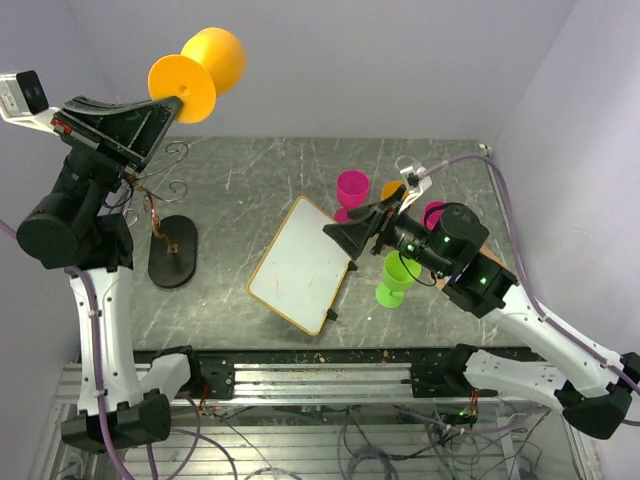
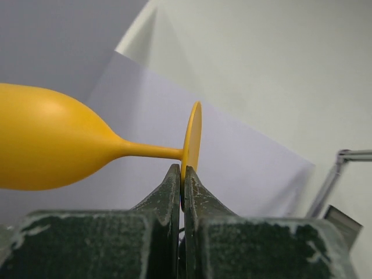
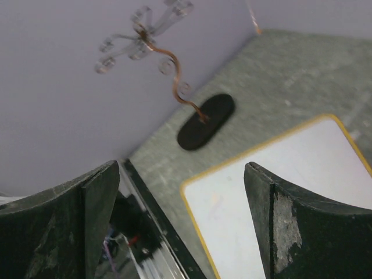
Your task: Take the wine glass off the wine glass rack
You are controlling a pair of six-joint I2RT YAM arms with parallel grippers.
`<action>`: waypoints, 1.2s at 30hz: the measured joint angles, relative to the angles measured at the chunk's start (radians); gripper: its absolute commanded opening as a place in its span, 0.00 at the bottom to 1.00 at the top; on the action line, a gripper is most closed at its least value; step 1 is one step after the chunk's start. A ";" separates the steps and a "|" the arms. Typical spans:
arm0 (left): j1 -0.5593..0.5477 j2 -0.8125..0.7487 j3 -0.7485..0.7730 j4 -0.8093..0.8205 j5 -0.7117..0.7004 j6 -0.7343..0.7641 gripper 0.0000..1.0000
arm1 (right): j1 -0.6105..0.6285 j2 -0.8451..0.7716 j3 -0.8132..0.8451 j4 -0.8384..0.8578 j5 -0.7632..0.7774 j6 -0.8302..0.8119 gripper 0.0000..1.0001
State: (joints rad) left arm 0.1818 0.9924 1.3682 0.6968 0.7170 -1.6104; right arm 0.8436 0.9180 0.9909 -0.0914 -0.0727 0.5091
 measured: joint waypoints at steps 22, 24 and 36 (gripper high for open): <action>-0.221 0.122 -0.181 0.742 0.002 -0.475 0.07 | -0.198 0.246 0.264 0.554 -0.347 0.219 0.99; -0.240 0.129 -0.209 0.761 0.002 -0.477 0.07 | -0.240 0.262 0.243 0.658 -0.415 0.267 0.98; -0.378 0.129 -0.360 0.772 -0.002 -0.485 0.07 | -0.266 0.462 0.320 1.090 -0.717 0.552 0.67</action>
State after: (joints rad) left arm -0.1963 1.1217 1.0084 1.4689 0.7151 -2.0953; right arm 0.5774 1.3800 1.3113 0.9985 -0.7898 1.0607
